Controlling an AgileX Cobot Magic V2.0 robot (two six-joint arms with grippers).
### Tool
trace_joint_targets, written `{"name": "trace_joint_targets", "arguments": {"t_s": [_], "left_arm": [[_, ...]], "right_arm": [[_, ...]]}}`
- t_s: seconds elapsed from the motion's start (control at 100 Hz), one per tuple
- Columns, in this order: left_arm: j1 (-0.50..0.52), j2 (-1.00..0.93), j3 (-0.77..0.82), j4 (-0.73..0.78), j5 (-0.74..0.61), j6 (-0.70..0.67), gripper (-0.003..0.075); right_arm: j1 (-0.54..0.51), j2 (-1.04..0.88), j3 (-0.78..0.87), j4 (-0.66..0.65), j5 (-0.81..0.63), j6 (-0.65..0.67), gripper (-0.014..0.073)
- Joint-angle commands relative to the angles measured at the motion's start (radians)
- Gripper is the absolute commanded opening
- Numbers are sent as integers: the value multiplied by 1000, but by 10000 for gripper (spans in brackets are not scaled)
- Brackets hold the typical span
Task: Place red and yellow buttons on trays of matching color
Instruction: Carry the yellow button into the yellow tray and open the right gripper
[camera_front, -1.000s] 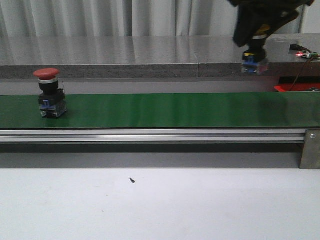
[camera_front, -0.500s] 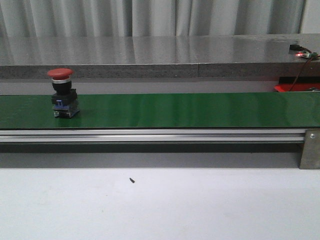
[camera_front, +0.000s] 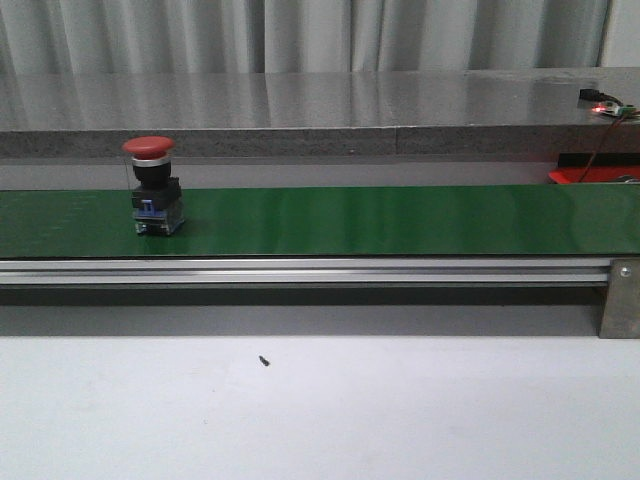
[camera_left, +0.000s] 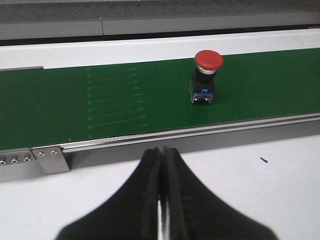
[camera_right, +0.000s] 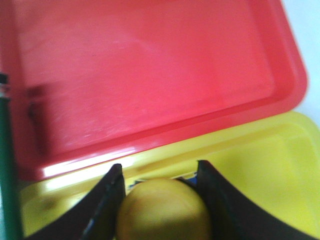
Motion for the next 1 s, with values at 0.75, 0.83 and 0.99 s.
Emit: {"name": "trace_joint_targets", "arguments": {"t_s": [0.75, 0.83, 0.99], "left_arm": [[-7, 3, -29, -32, -62, 1, -20], [-7, 3, -29, -32, -62, 1, -20], [-7, 3, -29, -32, -62, 1, -20]], "right_arm": [[-99, 157, 73, 8, -210, 1, 182], [-99, 173, 73, 8, -211, 1, 185], [-99, 180, 72, 1, -215, 1, 228]]}}
